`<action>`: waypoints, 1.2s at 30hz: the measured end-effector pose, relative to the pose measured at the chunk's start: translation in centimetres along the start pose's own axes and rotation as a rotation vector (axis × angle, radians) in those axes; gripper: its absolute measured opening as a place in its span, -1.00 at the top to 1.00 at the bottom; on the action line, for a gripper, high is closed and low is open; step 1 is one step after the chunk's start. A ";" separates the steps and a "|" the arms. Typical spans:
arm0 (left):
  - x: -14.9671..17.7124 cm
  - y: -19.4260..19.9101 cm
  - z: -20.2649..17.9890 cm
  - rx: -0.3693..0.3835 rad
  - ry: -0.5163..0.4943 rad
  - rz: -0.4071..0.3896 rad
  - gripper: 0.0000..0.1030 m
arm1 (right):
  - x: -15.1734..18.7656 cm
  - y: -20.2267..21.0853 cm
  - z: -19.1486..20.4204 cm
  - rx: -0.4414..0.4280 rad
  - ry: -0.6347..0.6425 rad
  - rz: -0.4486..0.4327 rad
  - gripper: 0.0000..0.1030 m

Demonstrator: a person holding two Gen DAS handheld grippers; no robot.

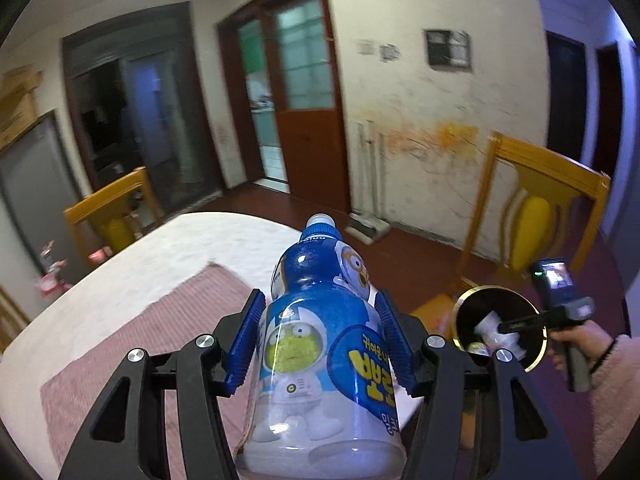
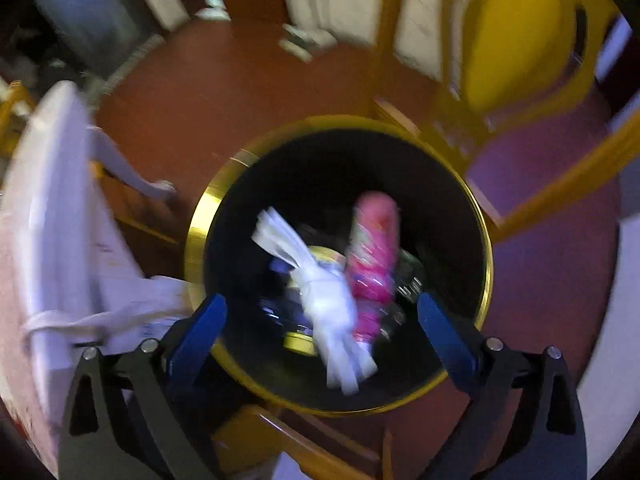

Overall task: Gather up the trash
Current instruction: 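Open the right tool over the bin while the left tool carries the blue bottle, then lower the blue bottle into the bin and open the left tool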

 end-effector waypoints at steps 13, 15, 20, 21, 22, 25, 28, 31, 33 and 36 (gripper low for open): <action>1.2 -11.9 -18.2 0.363 -0.244 0.165 -0.08 | -1.7 4.0 -11.5 -0.227 -0.418 -0.154 -0.87; 2.5 -14.7 -21.5 0.402 -0.315 0.216 -0.08 | -1.5 3.9 -12.7 -0.236 -0.442 -0.162 -0.87; 5.9 -21.7 -27.9 0.515 -0.354 0.389 -0.08 | -0.6 3.2 -14.7 -0.263 -0.478 -0.171 -0.88; 6.3 -22.9 -28.7 0.525 -0.351 0.412 -0.08 | -0.5 3.2 -14.8 -0.268 -0.480 -0.173 -0.88; 6.5 -24.0 -29.4 0.521 -0.360 0.422 -0.08 | -0.3 3.1 -15.0 -0.277 -0.484 -0.176 -0.88; 7.9 -28.1 -31.4 0.526 -0.398 0.496 -0.60 | 0.1 2.8 -15.4 -0.291 -0.496 -0.167 -0.87; 8.0 -29.4 -31.6 0.493 -0.383 0.479 -0.89 | 0.3 2.9 -15.4 -0.309 -0.498 -0.161 -0.88; 8.0 -29.6 -31.0 0.480 -0.349 0.479 -0.89 | 0.3 3.2 -15.3 -0.307 -0.493 -0.171 -0.88; 7.8 -29.5 -30.5 0.449 -0.354 0.464 -0.89 | 0.2 3.4 -15.1 -0.309 -0.497 -0.176 -0.88; 7.4 -28.7 -29.0 0.435 -0.310 0.453 -0.89 | 0.1 3.9 -14.1 -0.315 -0.474 -0.176 -0.88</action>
Point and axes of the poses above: each gripper's, at about its wrist camera, not at the fingertips, and y roughly against the way its jaws point, z to its left, x to its underside, the point moved 8 cm from there along -y, roughly the way its jaws point, and after that the axes turned 7 degrees about x, right-handed, at the moved point
